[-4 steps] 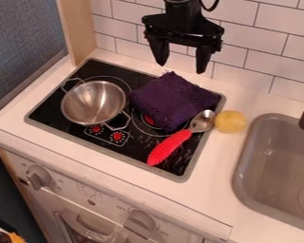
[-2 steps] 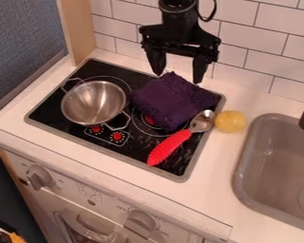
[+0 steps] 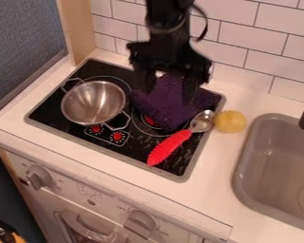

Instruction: Put the red spoon on the purple cloth

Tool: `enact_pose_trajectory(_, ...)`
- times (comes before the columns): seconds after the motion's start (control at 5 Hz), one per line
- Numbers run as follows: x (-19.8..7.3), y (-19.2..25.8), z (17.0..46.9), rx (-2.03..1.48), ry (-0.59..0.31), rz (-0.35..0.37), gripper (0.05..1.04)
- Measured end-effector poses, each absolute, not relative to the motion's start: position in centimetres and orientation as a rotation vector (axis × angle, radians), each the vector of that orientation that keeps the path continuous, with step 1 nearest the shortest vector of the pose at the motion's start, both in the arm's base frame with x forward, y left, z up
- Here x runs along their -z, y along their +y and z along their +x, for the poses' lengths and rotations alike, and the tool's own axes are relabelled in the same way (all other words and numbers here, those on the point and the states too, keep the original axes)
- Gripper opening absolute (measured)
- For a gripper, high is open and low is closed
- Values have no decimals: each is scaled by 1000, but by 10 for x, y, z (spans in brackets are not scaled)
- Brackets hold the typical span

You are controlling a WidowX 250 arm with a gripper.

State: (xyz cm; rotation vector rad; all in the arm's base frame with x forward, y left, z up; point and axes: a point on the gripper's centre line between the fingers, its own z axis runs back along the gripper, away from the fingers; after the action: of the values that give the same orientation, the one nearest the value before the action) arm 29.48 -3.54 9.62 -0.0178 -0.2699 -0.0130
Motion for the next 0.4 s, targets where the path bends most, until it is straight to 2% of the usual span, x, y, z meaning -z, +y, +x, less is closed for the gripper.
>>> enact_pose_trajectory(0.2,-70,-43,264,106,-199,5,999)
enact_pose_trajectory(0.4,-55,-48,257,168,-198,6,999)
